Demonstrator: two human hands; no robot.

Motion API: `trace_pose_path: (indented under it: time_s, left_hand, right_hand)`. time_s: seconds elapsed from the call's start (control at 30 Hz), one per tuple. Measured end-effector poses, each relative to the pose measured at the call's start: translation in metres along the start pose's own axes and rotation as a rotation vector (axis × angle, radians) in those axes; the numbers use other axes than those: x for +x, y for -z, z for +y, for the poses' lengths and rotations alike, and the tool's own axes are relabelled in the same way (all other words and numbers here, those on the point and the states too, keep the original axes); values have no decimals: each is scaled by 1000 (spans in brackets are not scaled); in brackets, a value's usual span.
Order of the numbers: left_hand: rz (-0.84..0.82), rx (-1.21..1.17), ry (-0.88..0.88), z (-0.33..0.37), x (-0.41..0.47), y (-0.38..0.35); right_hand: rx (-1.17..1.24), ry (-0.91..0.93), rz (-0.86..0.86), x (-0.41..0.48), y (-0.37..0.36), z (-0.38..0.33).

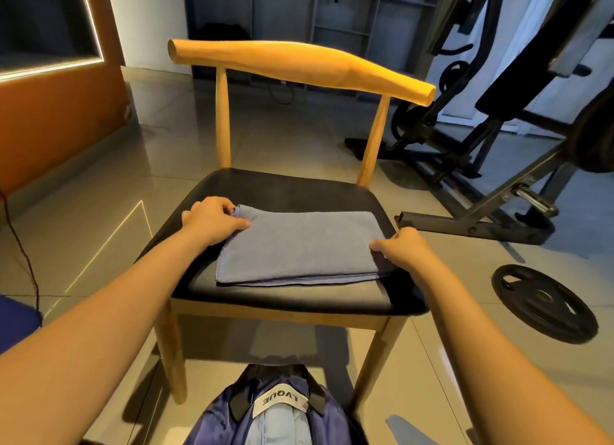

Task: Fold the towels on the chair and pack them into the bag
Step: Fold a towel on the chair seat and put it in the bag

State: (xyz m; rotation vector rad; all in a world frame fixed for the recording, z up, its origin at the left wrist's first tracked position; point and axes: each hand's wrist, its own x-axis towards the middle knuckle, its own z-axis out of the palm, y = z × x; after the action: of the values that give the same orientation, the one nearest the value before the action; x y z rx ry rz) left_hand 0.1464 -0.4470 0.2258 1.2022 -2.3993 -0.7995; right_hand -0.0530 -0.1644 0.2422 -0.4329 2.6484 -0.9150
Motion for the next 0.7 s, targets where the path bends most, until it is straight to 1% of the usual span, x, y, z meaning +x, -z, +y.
trace_pose_path:
  time_s: [0.07, 0.13, 0.23, 0.4, 0.47, 0.53, 0.57, 0.63, 0.7]
  left_hand:
    - [-16, -57, 6, -1, 1, 3]
    - [-26, -111, 1, -2, -1, 11]
    - [-5, -201, 21, -1, -10, 30]
    - [-24, -366, 167, -7, -34, 44]
    - [-2, -381, 204, -11, -45, 49]
    - [7, -448, 256, -13, -54, 55]
    - [-4, -503, 293, -13, -58, 57]
    - [-65, -616, 368, -12, -68, 57]
    - [-136, -682, 407, -9, -77, 50]
  right_hand:
    - [45, -20, -50, -1, 6, -2]
    - [113, -6, -56, 2, 12, -5]
    - [176, 17, -90, 6, 13, -16]
    - [258, 44, -147, 17, 1, -36]
    - [248, 71, -159, 24, -4, -44]
    - [237, 126, -160, 31, -5, -58]
    - [241, 171, -138, 36, -4, -67]
    - [222, 302, -22, 51, 1, -84]
    - [80, 392, 113, 65, 5, -96]
